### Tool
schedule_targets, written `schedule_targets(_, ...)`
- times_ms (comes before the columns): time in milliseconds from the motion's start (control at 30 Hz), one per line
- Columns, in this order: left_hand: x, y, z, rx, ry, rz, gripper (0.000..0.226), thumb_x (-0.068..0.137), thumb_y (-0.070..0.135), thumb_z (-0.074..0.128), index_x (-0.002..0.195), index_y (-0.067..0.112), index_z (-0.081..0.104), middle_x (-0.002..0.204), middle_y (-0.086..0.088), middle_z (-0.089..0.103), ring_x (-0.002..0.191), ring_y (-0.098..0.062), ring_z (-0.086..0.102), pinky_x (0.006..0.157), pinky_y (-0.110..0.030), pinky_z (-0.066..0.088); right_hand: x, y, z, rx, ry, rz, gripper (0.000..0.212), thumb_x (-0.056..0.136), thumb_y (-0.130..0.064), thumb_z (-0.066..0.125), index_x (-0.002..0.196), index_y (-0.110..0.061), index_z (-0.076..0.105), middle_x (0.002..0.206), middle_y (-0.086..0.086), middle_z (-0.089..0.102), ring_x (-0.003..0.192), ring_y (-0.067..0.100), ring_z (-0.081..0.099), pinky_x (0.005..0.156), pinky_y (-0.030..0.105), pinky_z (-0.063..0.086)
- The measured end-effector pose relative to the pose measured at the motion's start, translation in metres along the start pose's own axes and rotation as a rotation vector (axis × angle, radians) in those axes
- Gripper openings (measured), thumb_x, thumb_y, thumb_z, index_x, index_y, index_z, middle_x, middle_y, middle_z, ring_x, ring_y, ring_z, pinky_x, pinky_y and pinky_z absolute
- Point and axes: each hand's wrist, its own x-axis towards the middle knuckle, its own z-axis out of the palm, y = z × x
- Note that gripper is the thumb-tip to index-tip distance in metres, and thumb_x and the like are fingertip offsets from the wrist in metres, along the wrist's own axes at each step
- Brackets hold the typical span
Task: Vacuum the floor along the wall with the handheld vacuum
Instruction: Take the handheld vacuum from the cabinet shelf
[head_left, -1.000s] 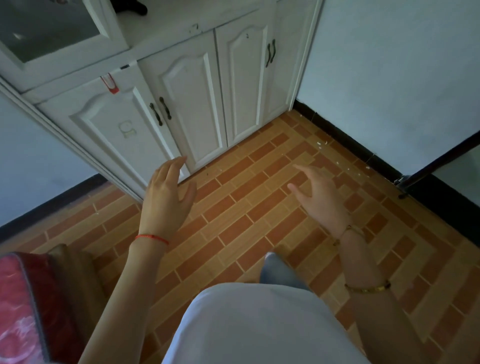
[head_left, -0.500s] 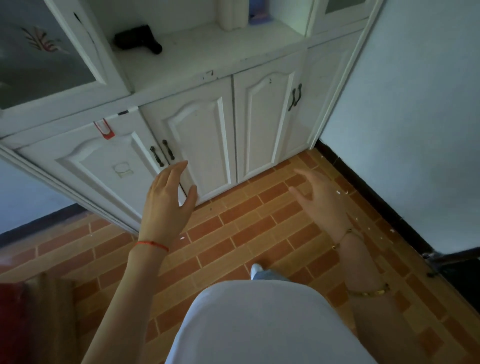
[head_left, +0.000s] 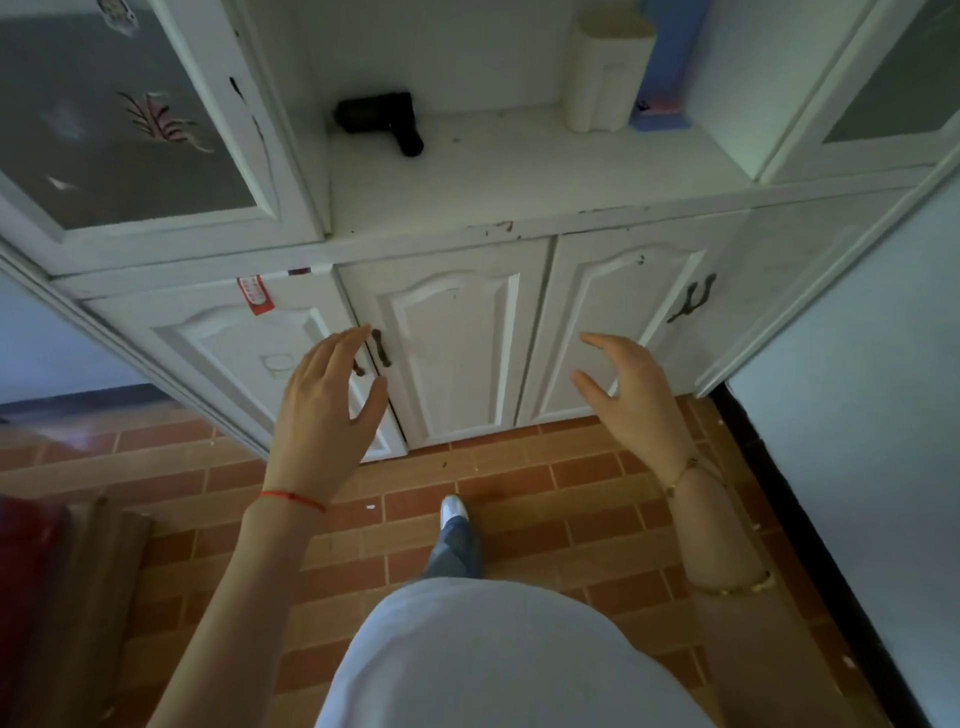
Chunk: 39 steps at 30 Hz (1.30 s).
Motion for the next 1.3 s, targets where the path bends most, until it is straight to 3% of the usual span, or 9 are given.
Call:
schedule_targets(333, 0.133, -0.02, 0.028, 0.026, 0.043, -0.006, 0.052, 0.096, 0.022, 0.06, 0.145, 0.012, 0.047, 0.143, -0.011, 0.054, 0.135, -0.028, 0.048, 0.113, -0.044, 0.04, 0.148, 0.014, 0.024, 0.021, -0.013, -0.052, 0.049, 0.094, -0.035, 0.058, 0.139, -0.018, 0.049, 0.139, 0.002, 0.052, 0.132, 0.017, 0.043, 0.107, 0.022, 0.029)
schedule_targets(500, 0.201, -0.028, 0.025, 0.036, 0.074, 0.01, 0.05, 0.096, 0.022, 0.059, 0.143, 0.012, 0.048, 0.14, -0.01, 0.056, 0.131, -0.028, 0.049, 0.111, -0.043, 0.042, 0.225, 0.006, 0.03, 0.064, -0.007, -0.097, 0.048, 0.094, -0.034, 0.058, 0.138, -0.017, 0.049, 0.138, 0.002, 0.053, 0.131, 0.017, 0.044, 0.111, 0.032, 0.035)
schedule_targets(600, 0.23, -0.032, 0.025, 0.048, 0.09, 0.014, 0.05, 0.095, 0.02, 0.061, 0.143, 0.011, 0.049, 0.138, -0.01, 0.057, 0.126, -0.028, 0.053, 0.106, -0.043, 0.044, 0.258, 0.001, 0.035, 0.064, -0.013, -0.123, 0.047, 0.095, -0.032, 0.059, 0.138, -0.017, 0.05, 0.137, 0.002, 0.054, 0.13, 0.016, 0.044, 0.109, 0.028, 0.034)
schedule_targets(833, 0.278, -0.036, 0.037, 0.061, 0.1, -0.02, 0.051, 0.096, 0.021, 0.059, 0.144, 0.01, 0.047, 0.141, -0.01, 0.055, 0.132, -0.027, 0.049, 0.108, -0.034, 0.04, 0.313, -0.004, 0.046, 0.056, -0.074, -0.163, 0.047, 0.094, -0.031, 0.059, 0.138, -0.015, 0.05, 0.137, 0.003, 0.054, 0.131, 0.018, 0.044, 0.106, 0.021, 0.029)
schedule_targets(1100, 0.313, -0.039, 0.057, 0.074, 0.143, -0.11, 0.052, 0.096, 0.023, 0.06, 0.145, 0.011, 0.047, 0.141, -0.011, 0.055, 0.134, -0.029, 0.048, 0.107, -0.039, 0.042, 0.371, 0.003, 0.05, 0.055, -0.138, -0.205, 0.049, 0.095, -0.035, 0.057, 0.139, -0.016, 0.048, 0.14, 0.001, 0.052, 0.133, 0.017, 0.042, 0.109, 0.023, 0.031)
schedule_targets(1300, 0.352, -0.047, 0.068, 0.106, 0.184, -0.168, 0.051, 0.095, 0.019, 0.06, 0.143, 0.008, 0.048, 0.14, -0.014, 0.055, 0.131, -0.032, 0.05, 0.106, -0.04, 0.042, 0.426, -0.007, 0.064, 0.039, -0.162, -0.238, 0.049, 0.096, -0.035, 0.056, 0.139, -0.015, 0.048, 0.138, 0.004, 0.053, 0.13, 0.02, 0.044, 0.102, 0.018, 0.026)
